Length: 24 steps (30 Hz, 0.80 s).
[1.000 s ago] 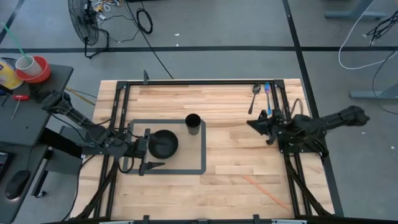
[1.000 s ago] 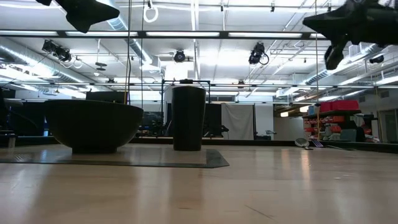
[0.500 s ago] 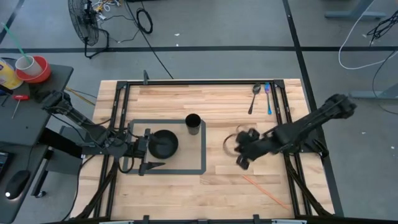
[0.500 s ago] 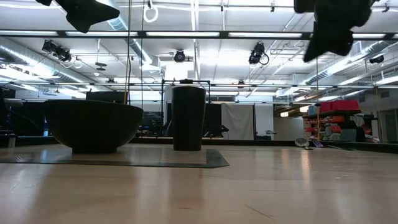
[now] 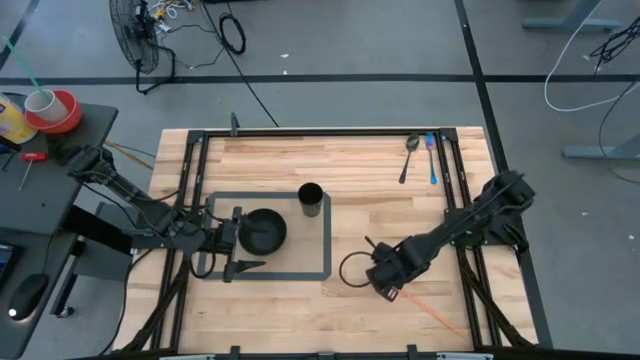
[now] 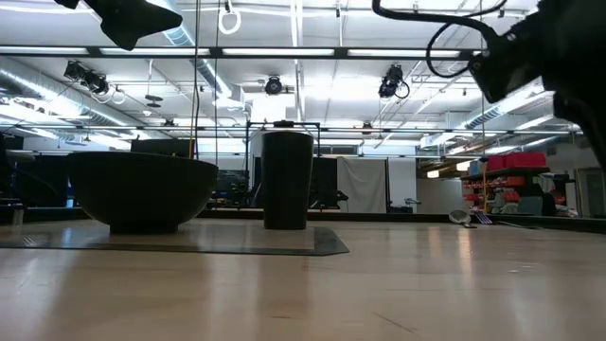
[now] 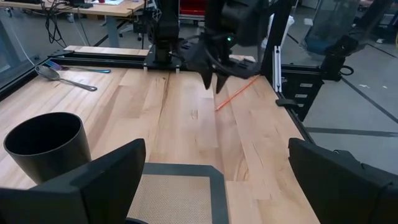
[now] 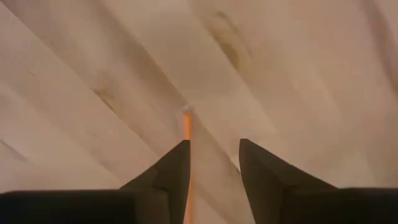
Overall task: Pick & Place Utensil
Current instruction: Put the orange straw into the black cup
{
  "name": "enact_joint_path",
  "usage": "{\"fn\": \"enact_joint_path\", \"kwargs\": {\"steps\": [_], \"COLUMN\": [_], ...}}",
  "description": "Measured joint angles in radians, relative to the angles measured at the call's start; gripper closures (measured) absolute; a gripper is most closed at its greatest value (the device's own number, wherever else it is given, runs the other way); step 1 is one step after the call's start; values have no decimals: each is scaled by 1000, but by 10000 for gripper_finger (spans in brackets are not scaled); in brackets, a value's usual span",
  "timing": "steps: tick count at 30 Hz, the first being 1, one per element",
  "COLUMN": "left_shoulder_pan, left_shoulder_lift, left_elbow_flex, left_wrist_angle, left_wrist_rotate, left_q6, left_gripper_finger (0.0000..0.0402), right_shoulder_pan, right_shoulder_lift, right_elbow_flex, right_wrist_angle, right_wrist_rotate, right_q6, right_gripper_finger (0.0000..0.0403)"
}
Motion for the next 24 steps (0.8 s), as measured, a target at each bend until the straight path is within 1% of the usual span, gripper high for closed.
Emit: {"fn": "enact_joint_path", "kwargs": {"steps": [8, 14, 20, 24], "left_shoulder_pan": [0, 0, 0, 0], "left_shoulder_lift": [0, 0, 0, 0], "left_elbow_flex": [0, 0, 0, 0], "left_wrist_angle": [0, 0, 0, 0], "left_wrist_rotate": [0, 0, 0, 0], "left_q6": [0, 0, 0, 0], "left_gripper_finger": [3, 3, 3, 3], "right_shoulder_pan": [62, 79, 80, 75], "right_shoulder_lift": [76, 144, 177, 181], "right_elbow_flex": [1, 1, 3, 4], "right_wrist_angle": [122, 92, 117, 120], "right_wrist_rotate": [39, 18, -25, -28], "right_q6": [-27, -35, -38, -38], "right_gripper_finger": [261, 261, 263, 280]}}
